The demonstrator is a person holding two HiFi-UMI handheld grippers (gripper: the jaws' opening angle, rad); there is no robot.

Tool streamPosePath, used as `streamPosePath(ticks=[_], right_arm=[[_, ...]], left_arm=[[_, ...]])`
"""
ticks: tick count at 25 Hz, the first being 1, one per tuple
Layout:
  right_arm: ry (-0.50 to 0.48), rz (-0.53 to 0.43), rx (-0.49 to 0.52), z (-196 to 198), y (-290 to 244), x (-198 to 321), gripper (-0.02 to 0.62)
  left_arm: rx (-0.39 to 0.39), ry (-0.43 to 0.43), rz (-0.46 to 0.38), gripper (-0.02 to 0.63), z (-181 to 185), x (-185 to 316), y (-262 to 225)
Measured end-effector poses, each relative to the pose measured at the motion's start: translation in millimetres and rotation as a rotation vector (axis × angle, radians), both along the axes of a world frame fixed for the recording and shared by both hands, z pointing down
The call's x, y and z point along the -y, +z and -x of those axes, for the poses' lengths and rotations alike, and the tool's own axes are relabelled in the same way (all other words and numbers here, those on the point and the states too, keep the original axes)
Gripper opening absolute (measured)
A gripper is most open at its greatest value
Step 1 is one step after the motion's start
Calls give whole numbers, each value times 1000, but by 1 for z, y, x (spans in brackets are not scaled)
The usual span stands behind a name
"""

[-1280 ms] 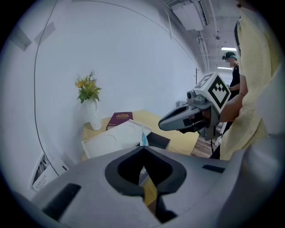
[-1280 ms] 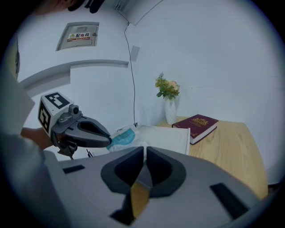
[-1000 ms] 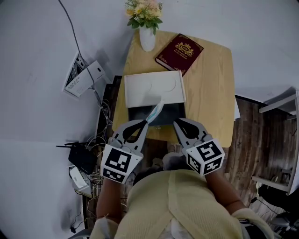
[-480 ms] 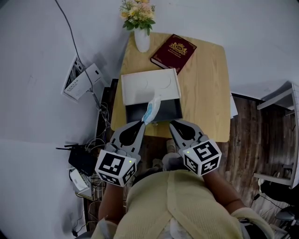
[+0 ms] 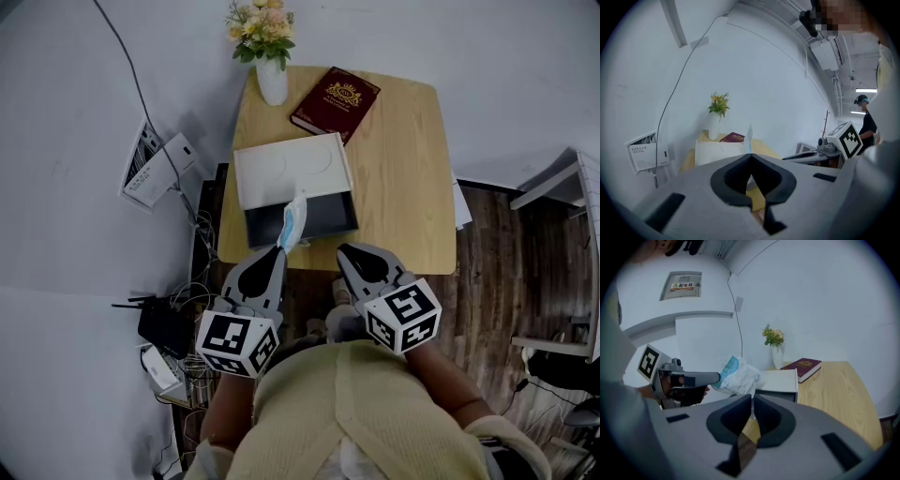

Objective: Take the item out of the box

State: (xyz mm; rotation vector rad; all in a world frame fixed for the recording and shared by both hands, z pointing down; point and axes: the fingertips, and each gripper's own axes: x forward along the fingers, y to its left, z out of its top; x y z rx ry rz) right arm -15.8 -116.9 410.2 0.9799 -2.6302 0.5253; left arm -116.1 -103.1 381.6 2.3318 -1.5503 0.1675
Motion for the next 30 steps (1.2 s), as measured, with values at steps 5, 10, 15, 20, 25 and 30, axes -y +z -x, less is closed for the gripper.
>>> streamPosePath(ticks=[5, 10, 15, 20, 25, 30], right_arm=[[17, 9, 6, -3, 3, -6, 32], [22, 6, 1, -4, 3, -10, 31], [37, 0, -16, -7, 3, -12, 31], [55, 2, -6, -11, 1, -10, 29], [63, 6, 2, -12, 0, -10, 29], [70, 4, 6, -13, -1, -8, 29]], left_arm=[[-27, -3, 6, 20, -4, -8, 2], [-45, -37, -6, 20, -2, -15, 0], [-51, -49, 2, 20, -1, -21, 2], [-53, -50, 2, 20, 0, -24, 3], [-47, -53, -1, 20, 1, -24, 2], [-48, -57, -9, 20, 3, -21, -1]])
